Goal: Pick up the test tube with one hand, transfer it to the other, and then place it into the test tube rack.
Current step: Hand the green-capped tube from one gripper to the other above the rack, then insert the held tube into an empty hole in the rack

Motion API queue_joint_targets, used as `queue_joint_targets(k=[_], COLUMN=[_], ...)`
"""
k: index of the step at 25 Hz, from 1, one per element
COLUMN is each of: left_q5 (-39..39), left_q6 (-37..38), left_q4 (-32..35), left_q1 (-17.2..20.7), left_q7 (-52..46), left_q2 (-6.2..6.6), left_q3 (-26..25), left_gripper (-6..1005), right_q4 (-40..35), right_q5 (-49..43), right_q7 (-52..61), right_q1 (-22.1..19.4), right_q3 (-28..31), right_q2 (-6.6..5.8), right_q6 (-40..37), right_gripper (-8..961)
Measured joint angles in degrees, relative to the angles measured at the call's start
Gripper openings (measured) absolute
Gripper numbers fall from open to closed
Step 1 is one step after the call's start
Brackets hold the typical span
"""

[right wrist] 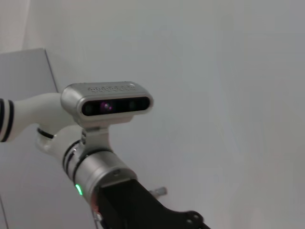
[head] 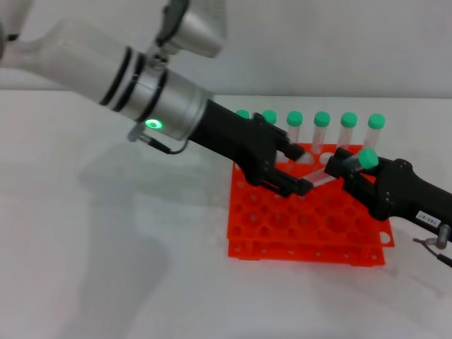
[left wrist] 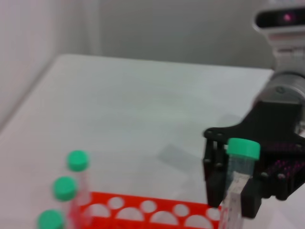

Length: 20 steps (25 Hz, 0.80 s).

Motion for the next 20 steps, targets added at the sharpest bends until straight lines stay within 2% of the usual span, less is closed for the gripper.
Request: queue_joint_targets(k=[1,3,9,16,20], left_q5=[-1.2,-3.9,-19.5,-42.4,-51.8], left_q6=[0.3,1.3,5.3,5.4,6.1], left_q4=[-1.1,-3.4,-11.2,-13.4,-11.7], left_q1=[0.7,2.5,11.1,25.1,32.1], left_q7=[0.1,0.2,0.9,2.9,6.2], left_q2=[0.00,0.01,0.08,-0.11,-0.27], left_q3=[0.0,0.0,0.0,0.0,0.0], left_gripper=[429,667,866,892,890], right_q4=[-0.1,-0.2,-3.3,-5.8,-7.1], right_q5=[0.0,0.0,0.1,-0.2,-1.2], right_q7=[0.0,0.0,0.4,0.9,1.8], right_q1=[0.2,0.5,0.6,1.7,2.8], right_q3=[0.1,0.1,0.1,0.0,-0.5], right_q2=[-0.05,-0.20,-0.62,-1.05,-1.01], right_q6=[0.3,0.9,3.0,5.4,8.0], right_gripper=[204,204,205,205,205])
